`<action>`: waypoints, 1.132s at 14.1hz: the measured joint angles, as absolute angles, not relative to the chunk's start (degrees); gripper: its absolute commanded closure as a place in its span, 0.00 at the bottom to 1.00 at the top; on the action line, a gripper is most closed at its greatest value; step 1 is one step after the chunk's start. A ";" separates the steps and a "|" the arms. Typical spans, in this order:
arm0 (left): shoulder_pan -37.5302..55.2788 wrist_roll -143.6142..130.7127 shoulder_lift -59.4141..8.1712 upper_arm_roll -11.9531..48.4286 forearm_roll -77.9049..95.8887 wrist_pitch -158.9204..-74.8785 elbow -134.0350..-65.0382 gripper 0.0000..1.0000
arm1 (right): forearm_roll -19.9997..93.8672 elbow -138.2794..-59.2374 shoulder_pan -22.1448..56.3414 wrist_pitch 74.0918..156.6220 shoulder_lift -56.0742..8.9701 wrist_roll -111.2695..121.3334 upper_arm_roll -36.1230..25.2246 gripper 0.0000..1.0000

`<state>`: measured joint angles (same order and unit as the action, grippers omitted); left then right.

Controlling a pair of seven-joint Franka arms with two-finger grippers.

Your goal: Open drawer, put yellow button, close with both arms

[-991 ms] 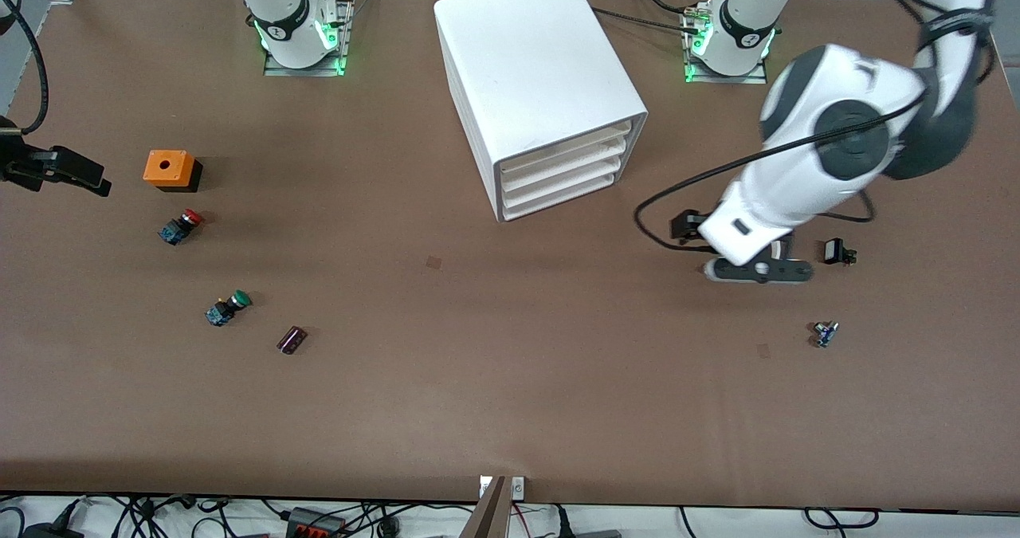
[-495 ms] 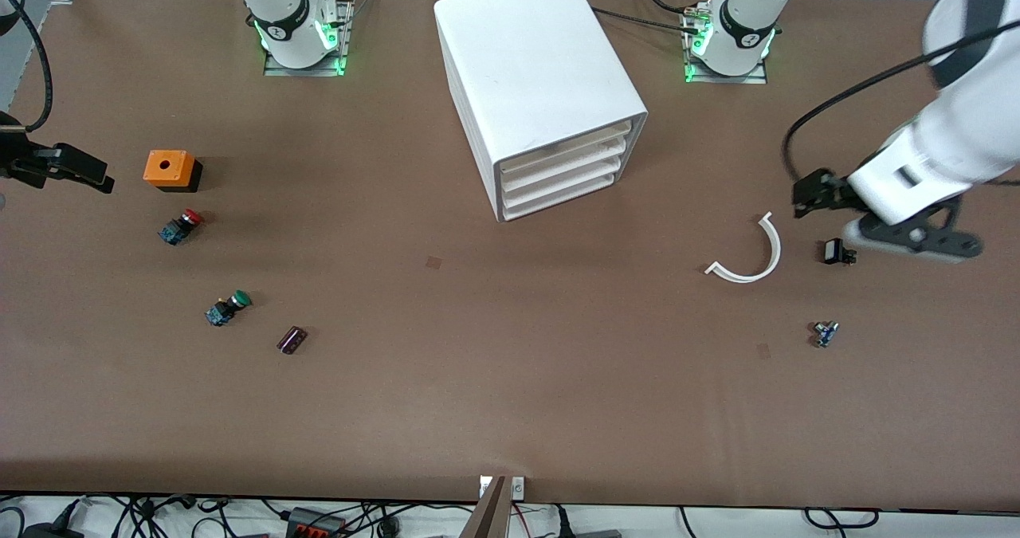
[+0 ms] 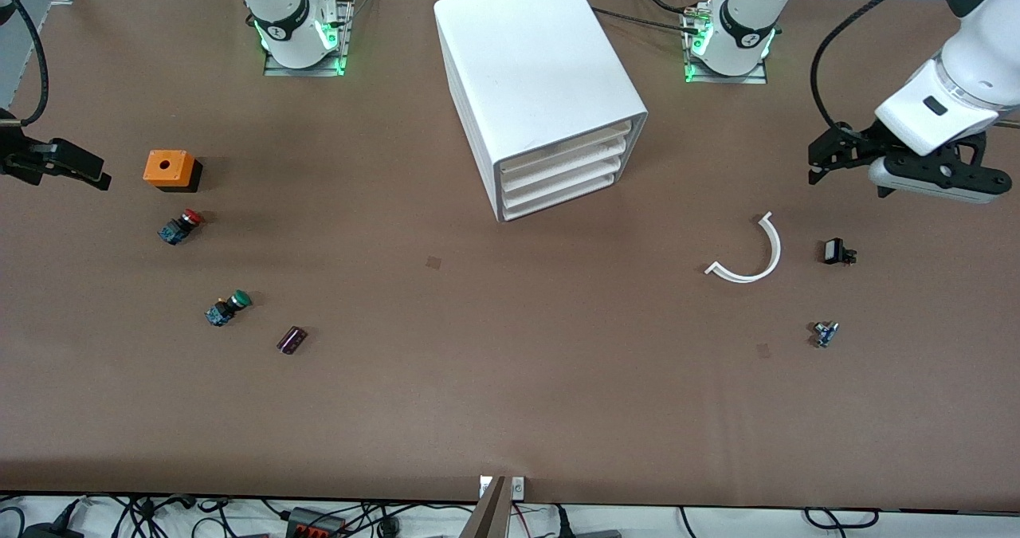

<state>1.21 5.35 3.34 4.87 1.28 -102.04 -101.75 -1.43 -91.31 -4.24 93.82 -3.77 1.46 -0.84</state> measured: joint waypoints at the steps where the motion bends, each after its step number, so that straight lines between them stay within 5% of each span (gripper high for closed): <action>1: 1.21 5.35 3.42 4.92 1.28 -102.04 -101.94 0.00 | -1.43 -91.43 -4.24 93.82 -3.78 1.46 -0.84 0.00; 16: 1.16 5.61 3.35 5.59 -0.89 -100.80 -102.12 0.00 | -1.48 -93.22 -4.27 94.36 -3.78 1.46 -0.89 0.00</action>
<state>1.16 5.61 3.35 5.59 -0.89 -100.80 -102.12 -1.48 -93.22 -4.27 94.36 -3.78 1.46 -0.89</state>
